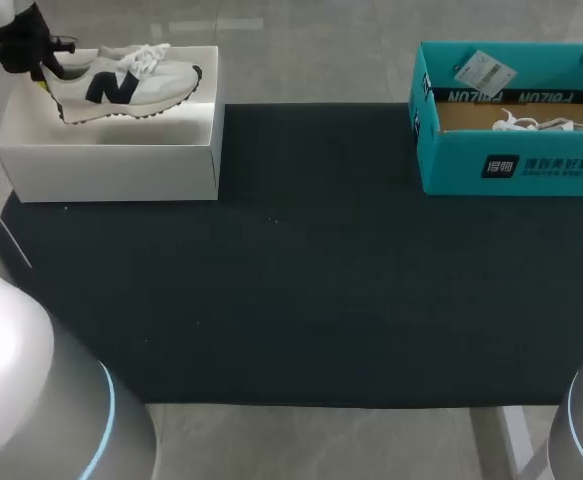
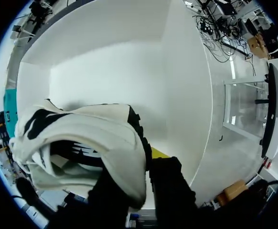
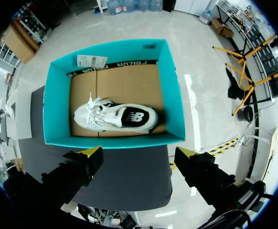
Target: Take the shoe out of the shoebox, open the shoe tongue, remove and reinsert the insole, then place the shoe into the shoebox
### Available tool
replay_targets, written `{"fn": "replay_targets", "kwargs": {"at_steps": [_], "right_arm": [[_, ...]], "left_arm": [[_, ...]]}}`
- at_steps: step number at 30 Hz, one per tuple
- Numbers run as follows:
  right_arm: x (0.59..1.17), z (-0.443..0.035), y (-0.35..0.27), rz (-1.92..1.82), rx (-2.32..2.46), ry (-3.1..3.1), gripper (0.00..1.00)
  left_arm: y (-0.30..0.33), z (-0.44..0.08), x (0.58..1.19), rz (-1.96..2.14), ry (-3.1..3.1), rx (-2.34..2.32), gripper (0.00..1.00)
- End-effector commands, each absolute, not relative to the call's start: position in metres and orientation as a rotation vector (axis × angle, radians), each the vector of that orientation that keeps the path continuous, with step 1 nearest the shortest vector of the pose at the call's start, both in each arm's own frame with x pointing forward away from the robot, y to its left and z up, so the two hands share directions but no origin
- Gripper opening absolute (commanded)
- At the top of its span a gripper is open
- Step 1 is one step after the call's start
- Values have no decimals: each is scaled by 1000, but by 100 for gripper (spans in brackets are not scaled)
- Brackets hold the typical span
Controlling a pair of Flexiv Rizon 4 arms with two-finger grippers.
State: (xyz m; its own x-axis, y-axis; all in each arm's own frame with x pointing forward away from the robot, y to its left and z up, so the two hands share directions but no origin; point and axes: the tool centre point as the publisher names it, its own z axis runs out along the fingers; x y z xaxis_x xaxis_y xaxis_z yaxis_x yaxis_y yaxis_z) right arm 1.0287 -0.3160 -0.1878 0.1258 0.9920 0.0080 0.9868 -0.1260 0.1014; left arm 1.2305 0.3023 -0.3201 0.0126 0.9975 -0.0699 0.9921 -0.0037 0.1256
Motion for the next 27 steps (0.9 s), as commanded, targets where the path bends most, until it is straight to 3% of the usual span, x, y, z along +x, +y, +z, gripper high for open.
{"fn": "replay_targets", "kwargs": {"at_steps": [1,14,27], "right_arm": [[1030,-188,-316,110,2304,2030,100],[1030,-188,-316,110,2304,2030,100],[1030,-188,-316,110,2304,2030,100]], "left_arm": [[305,-272,1222,-129,2218,2212,0],[312,-197,1198,-94,2204,2104,0],[312,-197,1198,-94,2204,2104,0]]}}
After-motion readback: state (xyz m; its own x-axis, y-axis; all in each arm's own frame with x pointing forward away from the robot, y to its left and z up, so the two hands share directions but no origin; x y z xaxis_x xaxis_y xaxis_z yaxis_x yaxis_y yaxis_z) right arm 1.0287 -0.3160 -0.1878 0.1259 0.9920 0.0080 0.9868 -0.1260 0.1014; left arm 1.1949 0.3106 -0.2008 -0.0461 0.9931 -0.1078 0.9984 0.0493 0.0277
